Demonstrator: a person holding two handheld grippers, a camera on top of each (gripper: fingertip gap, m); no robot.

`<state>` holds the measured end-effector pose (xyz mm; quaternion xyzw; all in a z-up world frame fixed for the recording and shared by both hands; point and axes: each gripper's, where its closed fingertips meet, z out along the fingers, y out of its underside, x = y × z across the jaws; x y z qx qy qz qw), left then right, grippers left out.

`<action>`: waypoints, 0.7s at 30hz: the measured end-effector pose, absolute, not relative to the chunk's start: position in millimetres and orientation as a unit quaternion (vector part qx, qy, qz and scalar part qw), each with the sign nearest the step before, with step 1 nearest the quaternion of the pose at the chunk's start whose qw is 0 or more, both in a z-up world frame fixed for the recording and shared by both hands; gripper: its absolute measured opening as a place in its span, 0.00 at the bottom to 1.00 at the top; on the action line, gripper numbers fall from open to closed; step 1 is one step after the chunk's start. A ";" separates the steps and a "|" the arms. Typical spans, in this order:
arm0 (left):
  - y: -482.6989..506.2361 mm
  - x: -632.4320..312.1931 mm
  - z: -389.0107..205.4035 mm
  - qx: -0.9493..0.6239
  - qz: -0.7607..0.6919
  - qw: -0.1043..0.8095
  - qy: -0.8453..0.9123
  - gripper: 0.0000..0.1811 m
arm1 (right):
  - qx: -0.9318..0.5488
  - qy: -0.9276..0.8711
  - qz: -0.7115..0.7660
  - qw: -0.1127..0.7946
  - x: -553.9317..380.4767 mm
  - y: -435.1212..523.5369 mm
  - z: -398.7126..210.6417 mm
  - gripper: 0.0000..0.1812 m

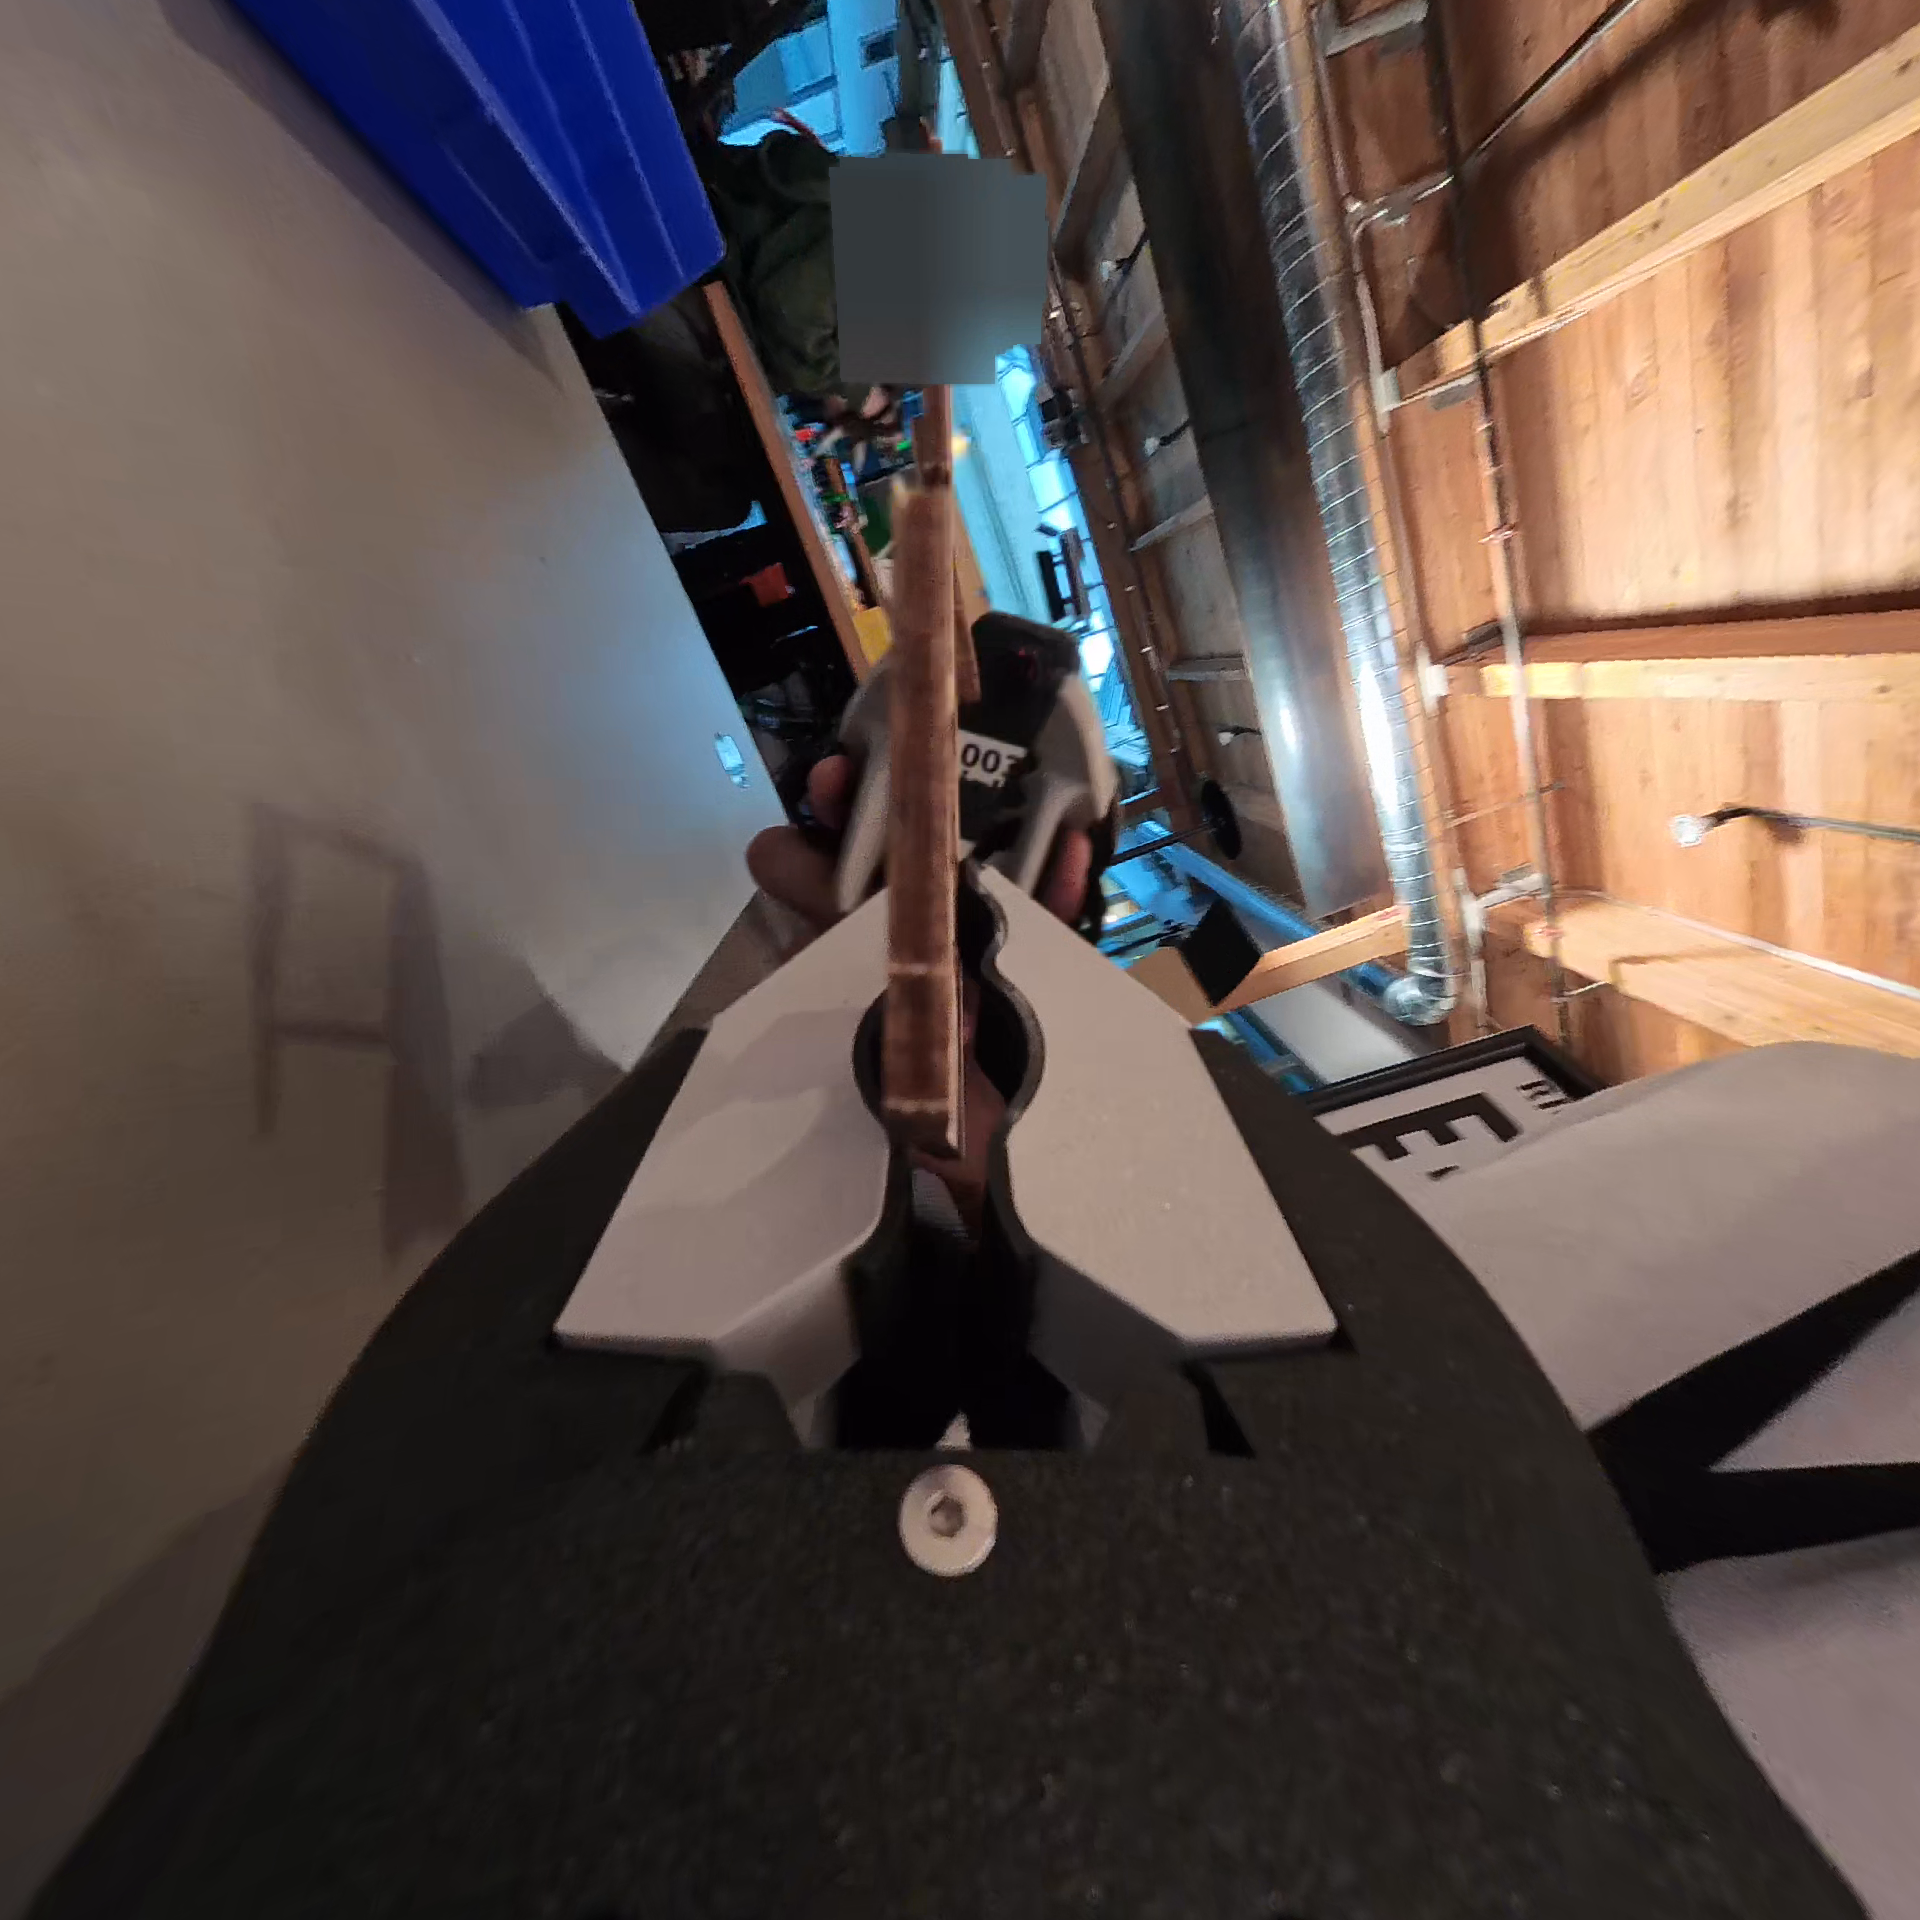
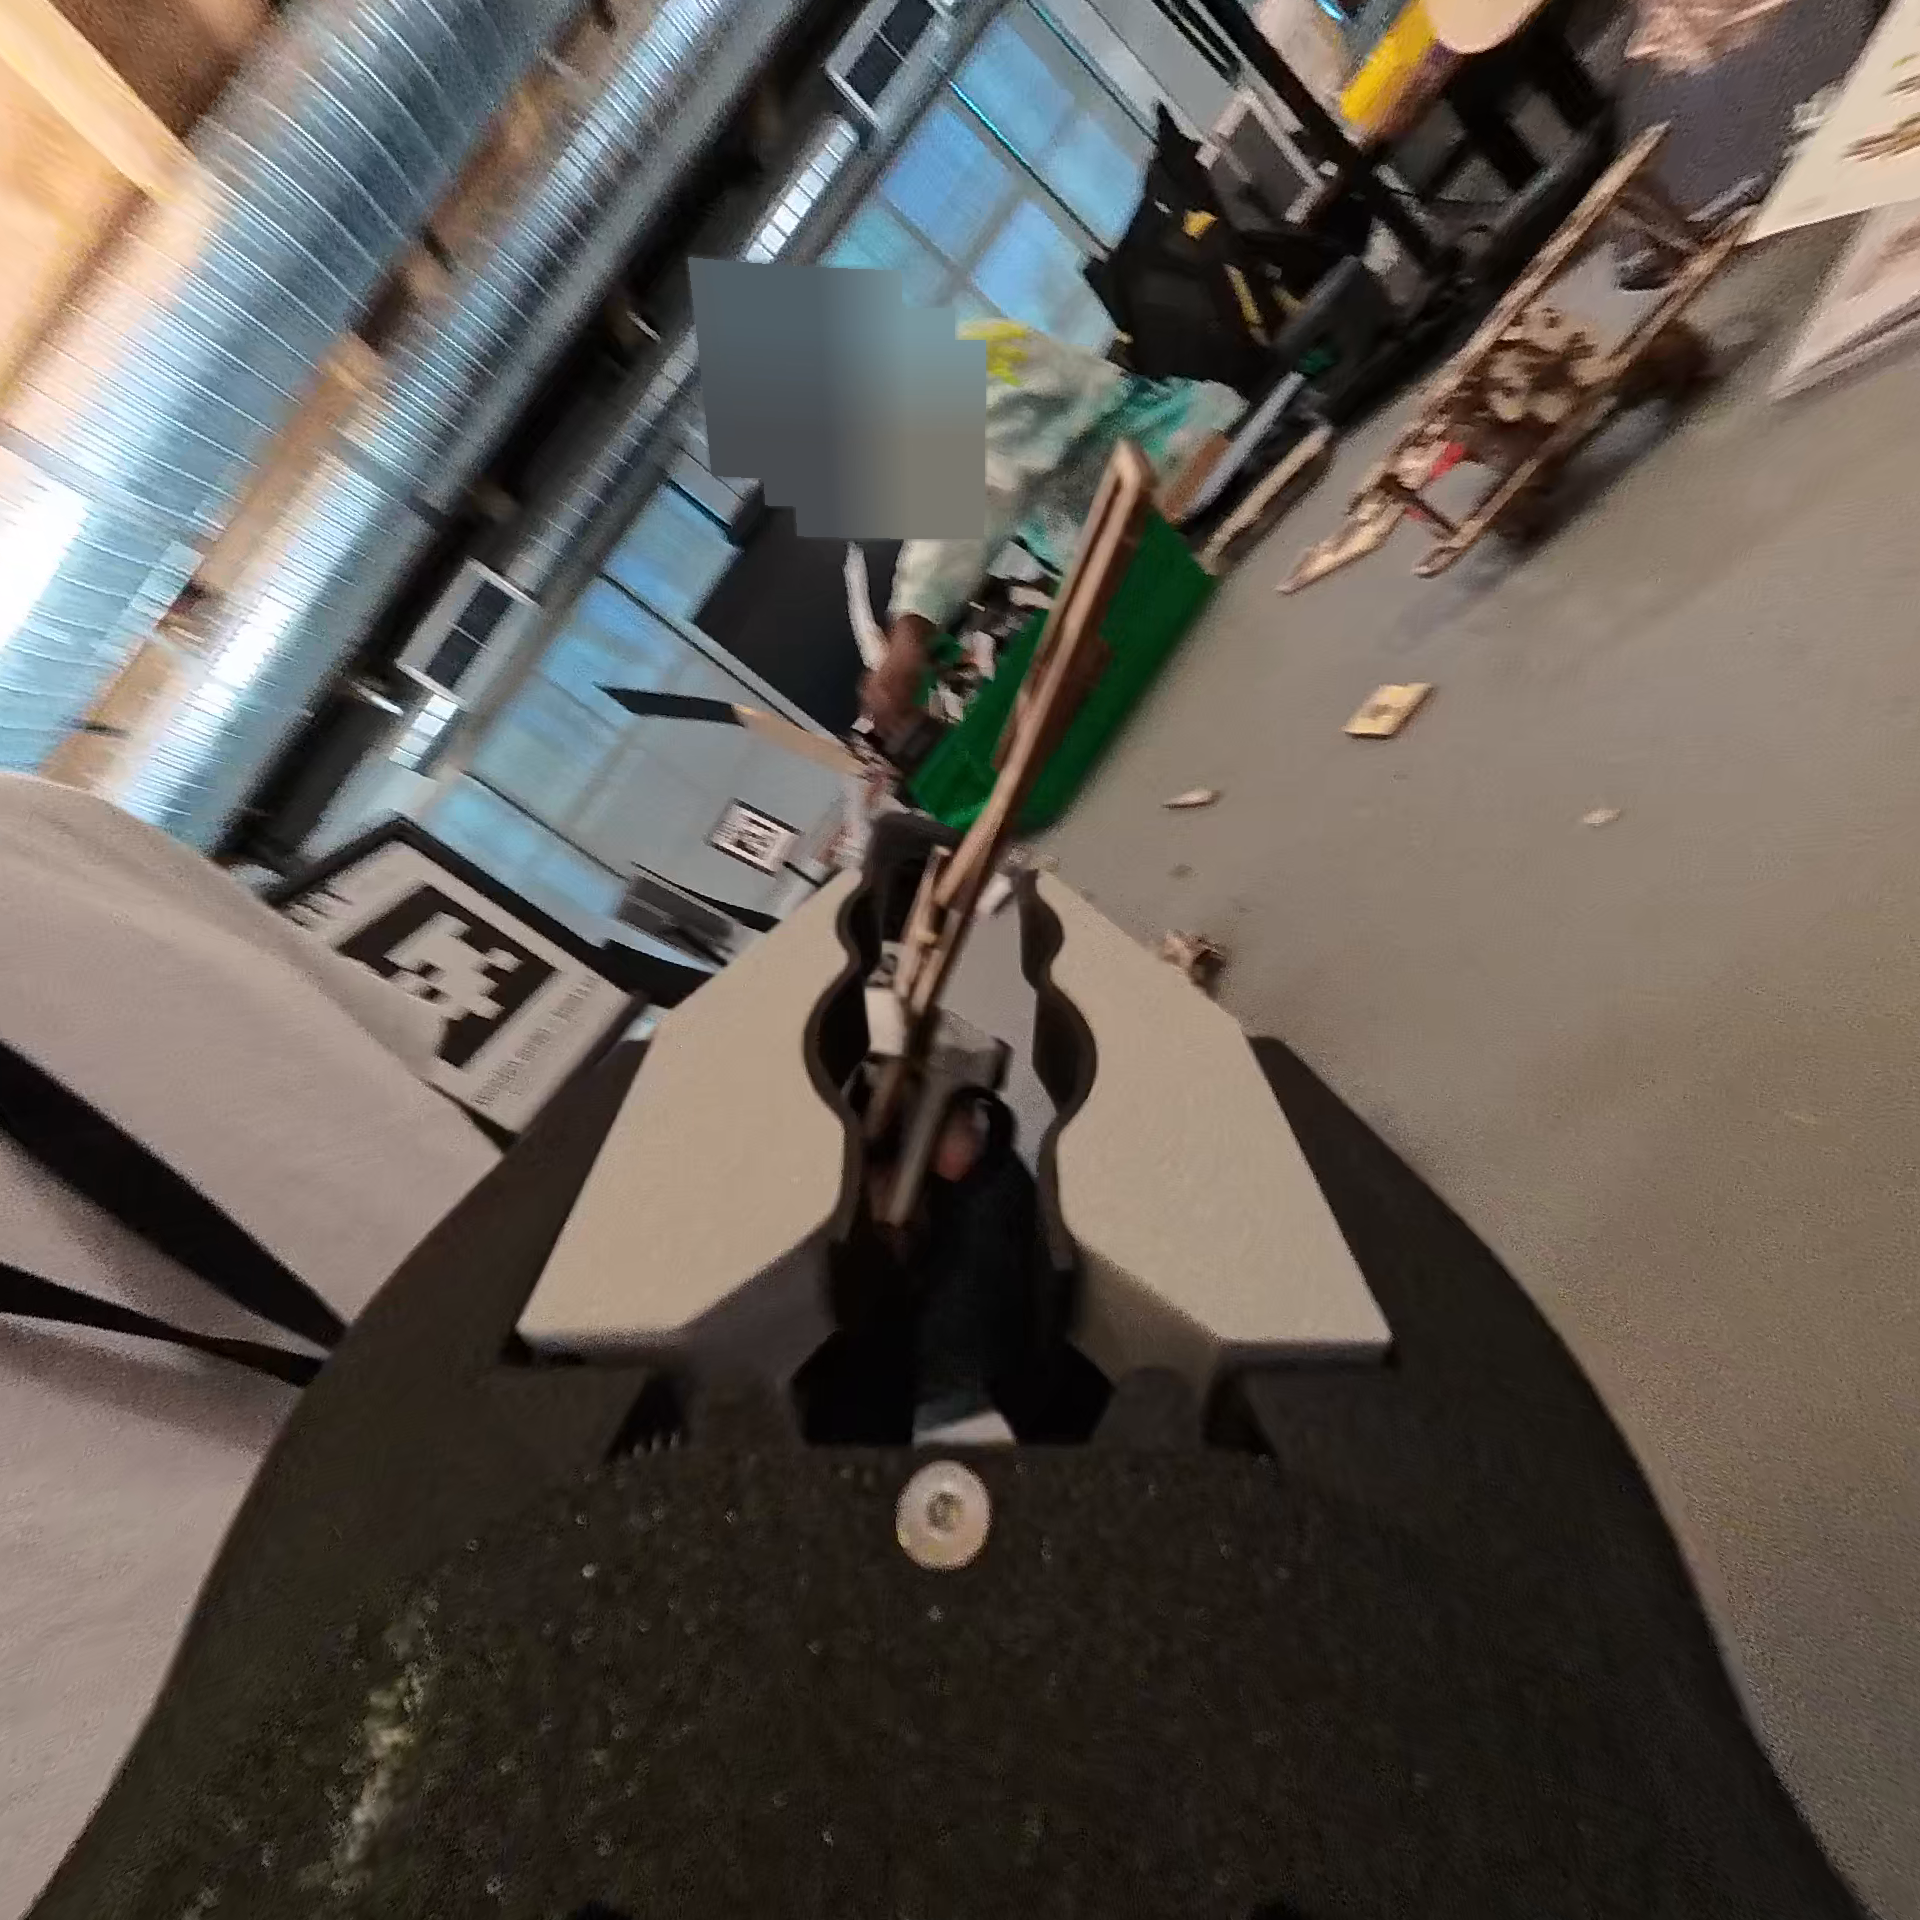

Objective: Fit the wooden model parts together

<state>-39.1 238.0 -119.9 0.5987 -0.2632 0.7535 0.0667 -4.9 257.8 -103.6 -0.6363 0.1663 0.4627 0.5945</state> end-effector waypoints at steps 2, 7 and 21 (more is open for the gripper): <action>238.7 -39.7 -124.1 0.607 0.742 0.047 -0.280 0.00 | -0.624 0.176 0.484 0.588 -8.6 263.0 -102.6 0.14; 241.6 -42.7 -126.2 0.613 0.736 0.032 -0.286 0.00 | -0.673 0.180 0.440 0.567 -13.4 270.5 -121.1 0.11; 237.2 -48.1 -140.7 0.637 0.678 -0.032 -0.366 0.01 | -0.704 0.177 0.406 0.555 -15.6 271.5 -129.9 0.03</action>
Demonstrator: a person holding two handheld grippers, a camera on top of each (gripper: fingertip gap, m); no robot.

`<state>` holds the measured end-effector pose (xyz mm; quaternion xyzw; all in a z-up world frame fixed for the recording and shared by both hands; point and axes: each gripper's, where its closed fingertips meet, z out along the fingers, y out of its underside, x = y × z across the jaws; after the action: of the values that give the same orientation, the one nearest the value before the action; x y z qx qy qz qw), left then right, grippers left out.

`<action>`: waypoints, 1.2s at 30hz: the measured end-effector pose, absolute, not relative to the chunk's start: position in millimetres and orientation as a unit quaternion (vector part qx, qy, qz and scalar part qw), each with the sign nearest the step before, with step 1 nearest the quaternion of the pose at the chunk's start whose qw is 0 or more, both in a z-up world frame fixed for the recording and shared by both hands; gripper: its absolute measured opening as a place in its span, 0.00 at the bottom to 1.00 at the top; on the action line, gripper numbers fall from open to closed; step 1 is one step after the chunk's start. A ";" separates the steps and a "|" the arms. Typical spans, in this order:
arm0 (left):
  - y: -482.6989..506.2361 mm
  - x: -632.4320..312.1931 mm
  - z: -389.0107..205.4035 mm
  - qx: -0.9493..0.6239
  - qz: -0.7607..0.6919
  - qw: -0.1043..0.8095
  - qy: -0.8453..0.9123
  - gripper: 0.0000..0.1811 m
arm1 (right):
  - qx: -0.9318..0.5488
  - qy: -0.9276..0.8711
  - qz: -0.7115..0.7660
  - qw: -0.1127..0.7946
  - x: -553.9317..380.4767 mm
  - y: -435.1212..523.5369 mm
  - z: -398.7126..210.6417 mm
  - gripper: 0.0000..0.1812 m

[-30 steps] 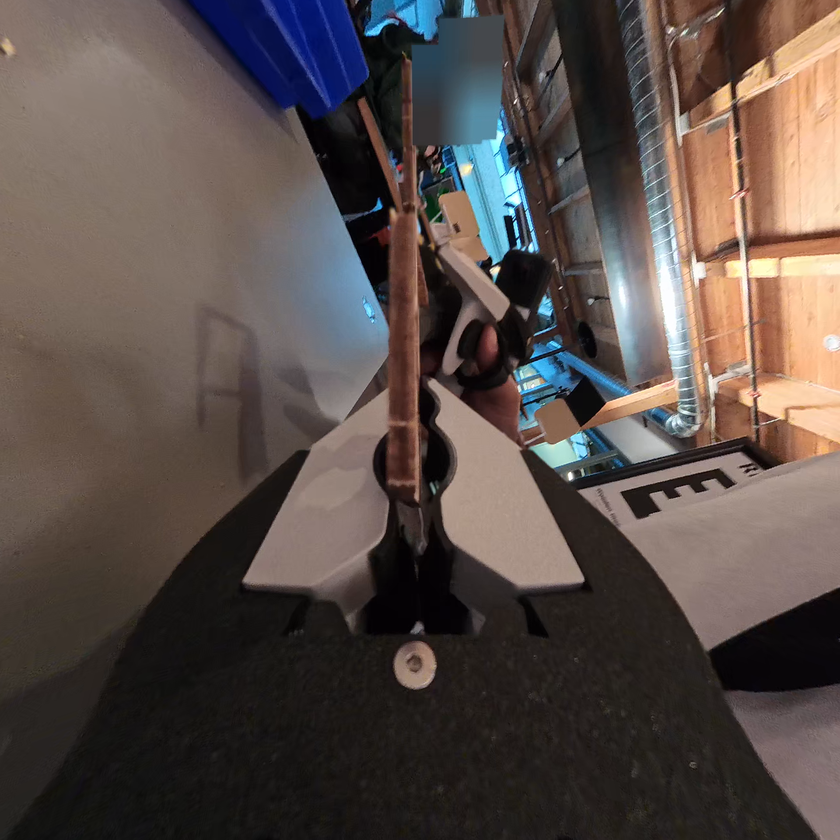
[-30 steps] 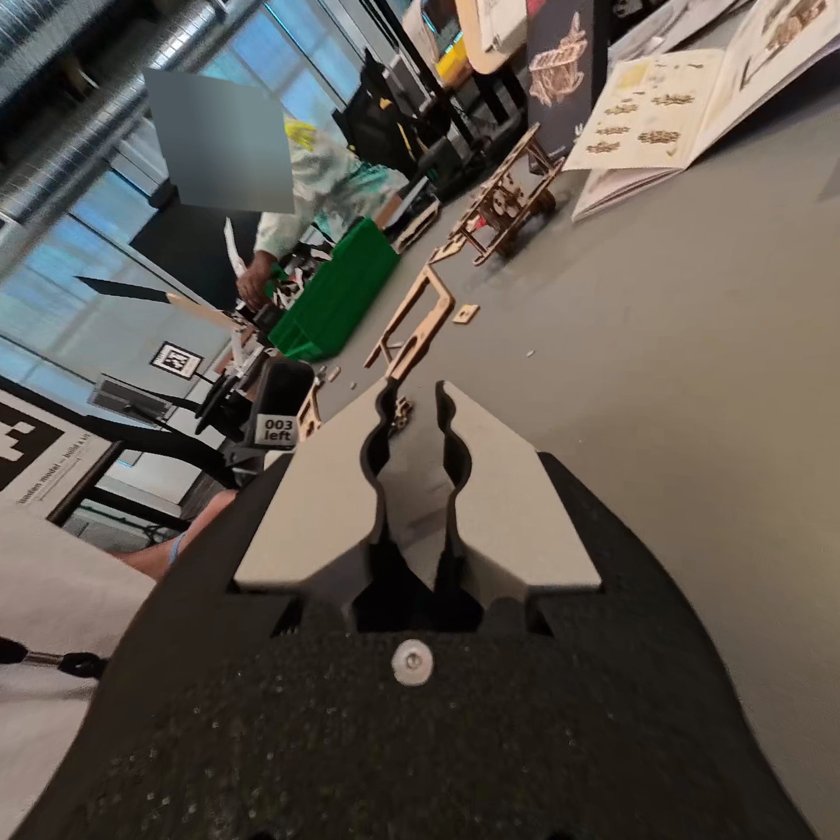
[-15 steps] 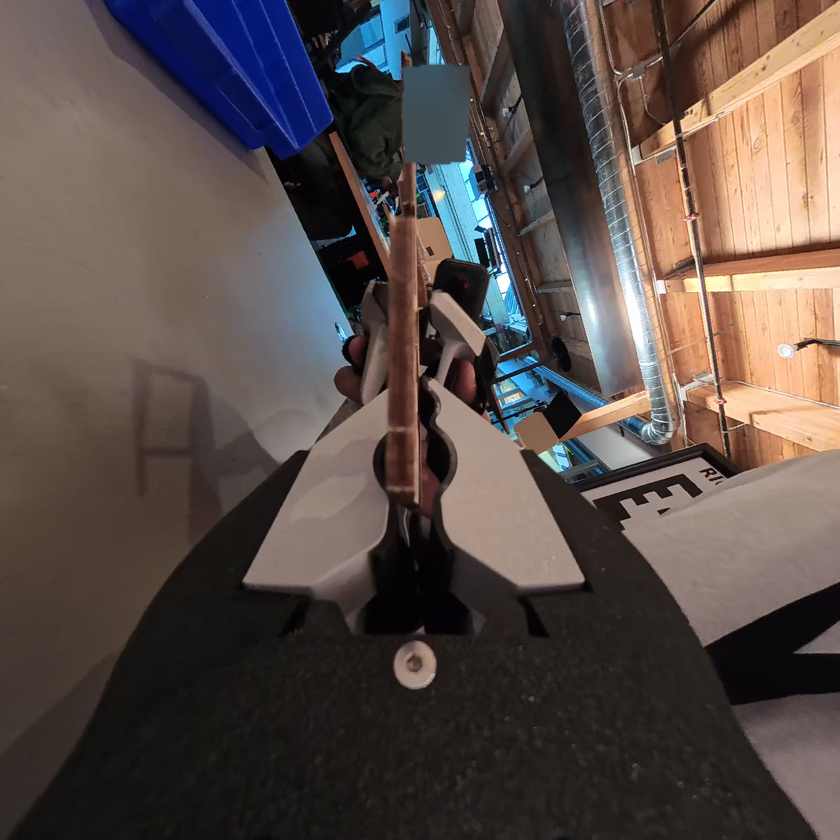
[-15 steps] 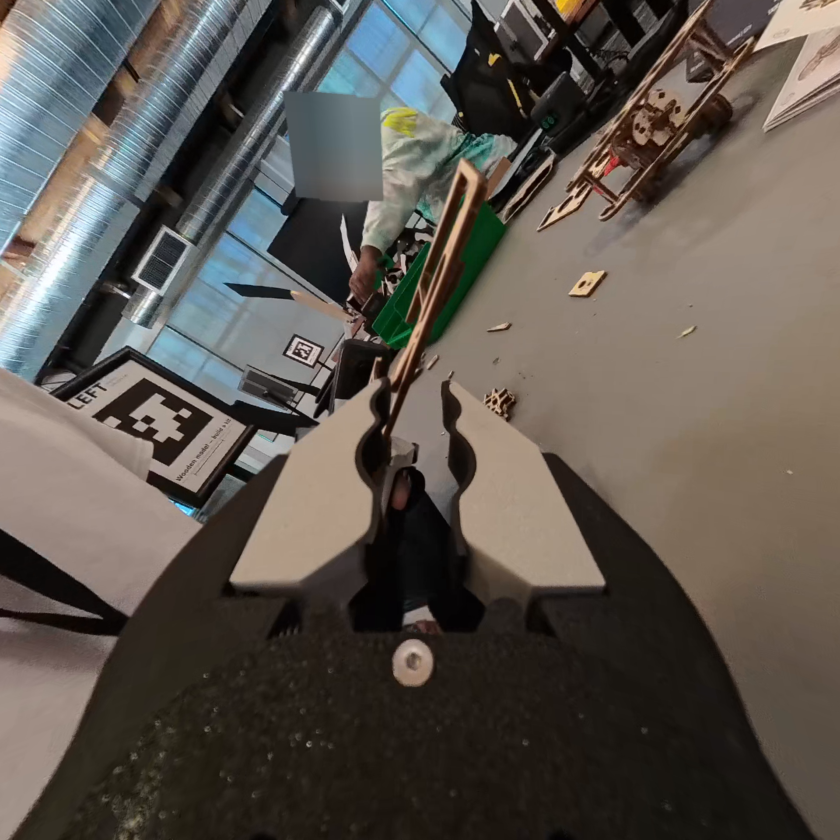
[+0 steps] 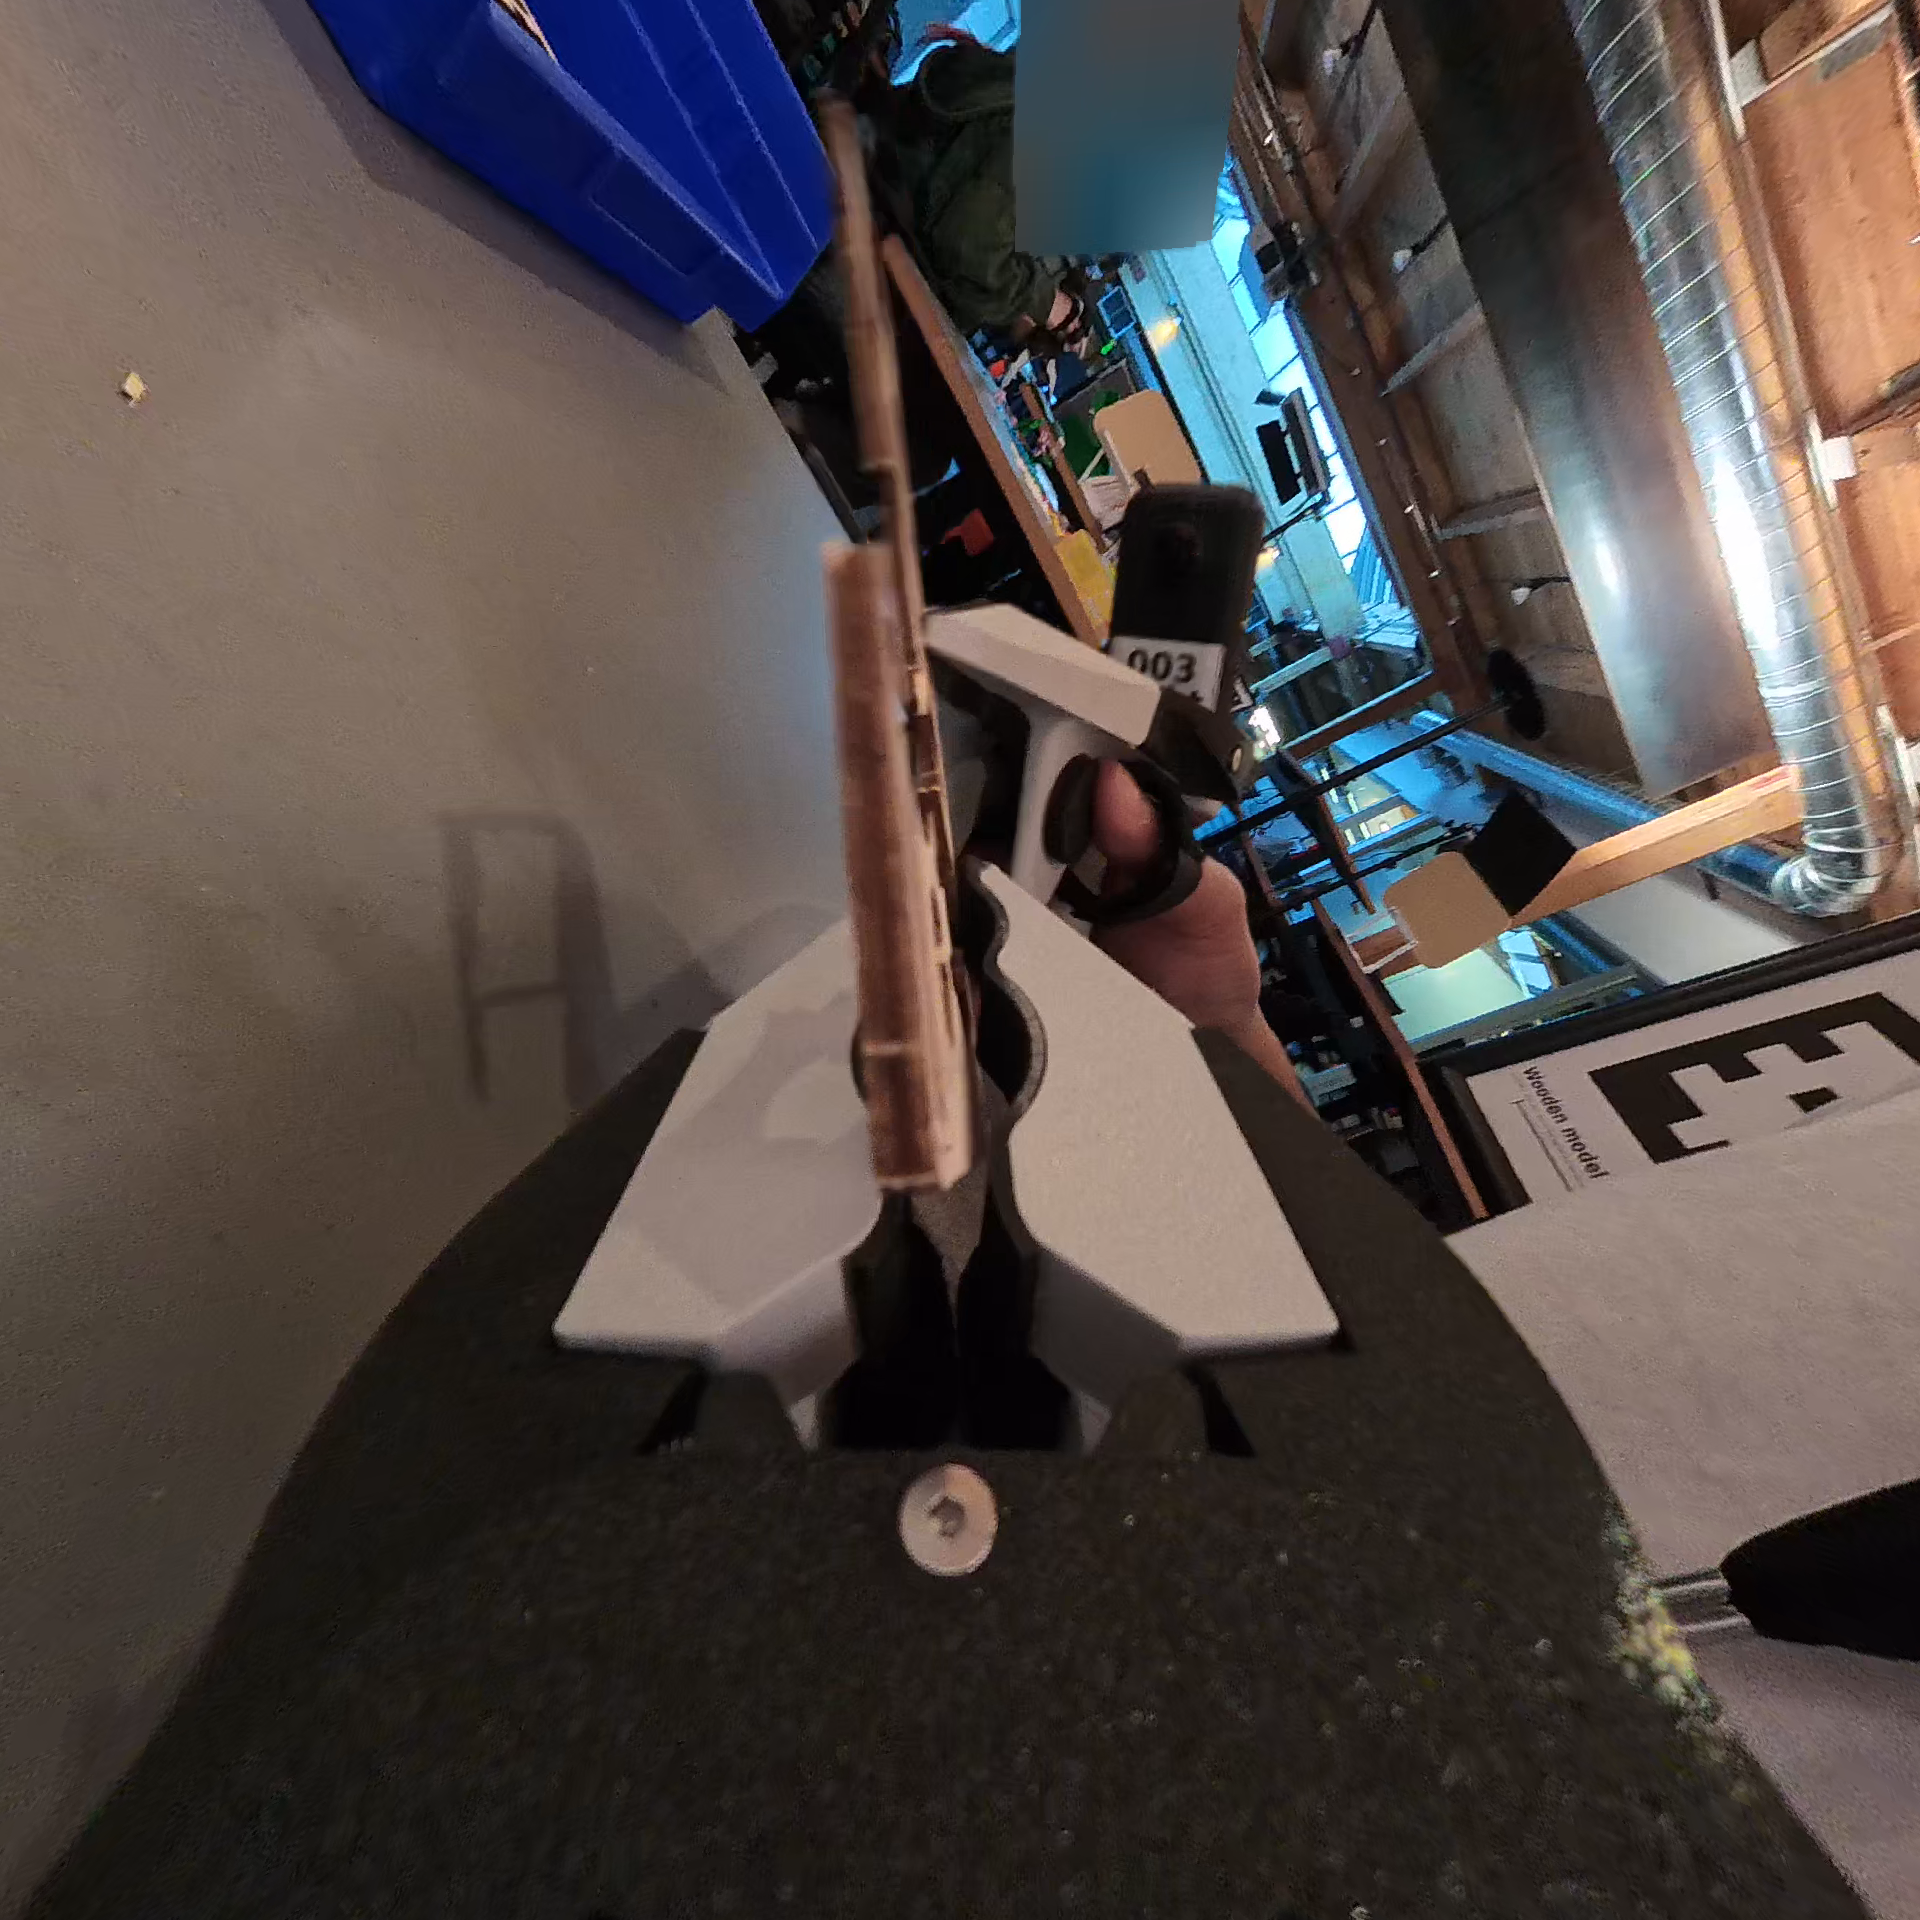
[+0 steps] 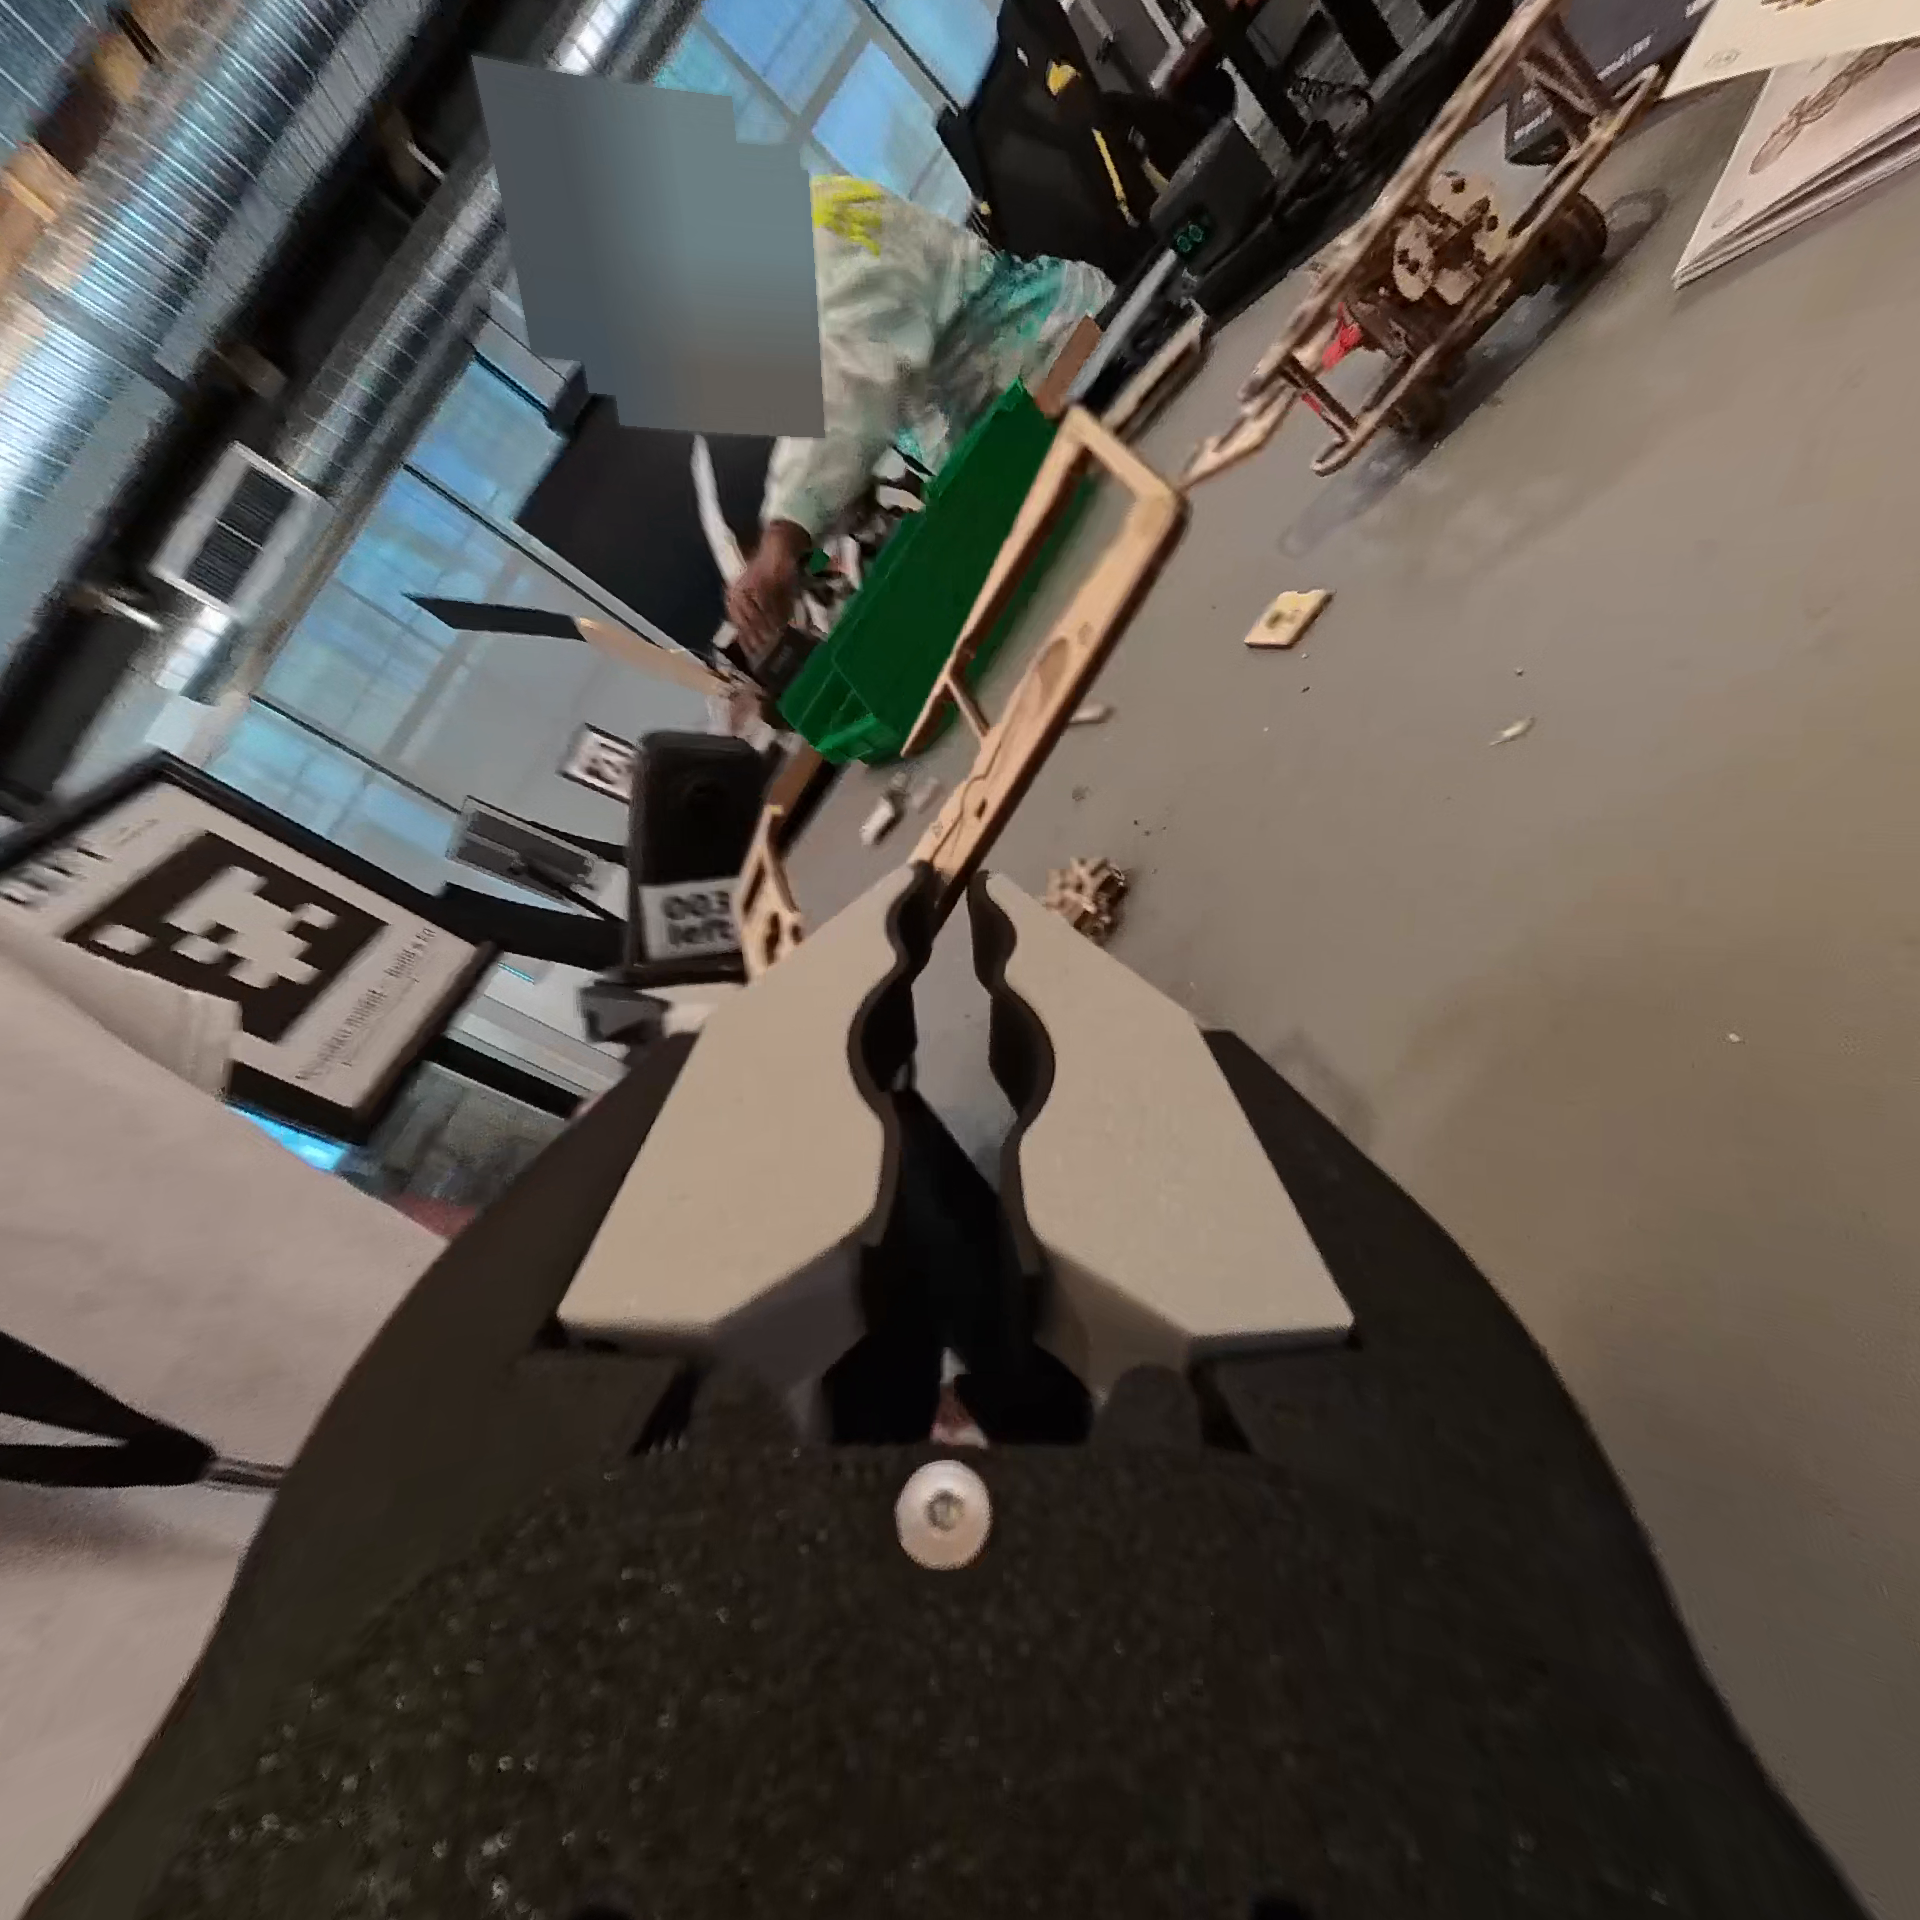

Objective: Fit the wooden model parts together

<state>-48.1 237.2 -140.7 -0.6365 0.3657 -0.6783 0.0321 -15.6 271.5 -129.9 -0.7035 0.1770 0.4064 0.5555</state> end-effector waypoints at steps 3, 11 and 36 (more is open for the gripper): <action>235.7 -49.1 -146.4 -0.645 -0.666 0.032 0.374 0.01 | -0.770 0.132 0.301 0.547 -14.9 272.3 -143.6 0.04; 240.1 -51.2 -159.0 -0.664 -0.630 0.048 0.400 0.00 | -0.786 0.141 0.273 0.536 -13.9 272.7 -144.7 0.05; 235.6 -85.7 -187.4 -0.614 -0.596 -0.112 0.505 0.00 | -0.861 -0.060 0.316 0.394 -6.0 257.1 -176.1 0.16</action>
<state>-85.7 235.6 -187.4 -0.6141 0.5055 -0.5957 -0.1116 -6.0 257.1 -176.1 -0.8609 -0.0597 0.3160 0.3943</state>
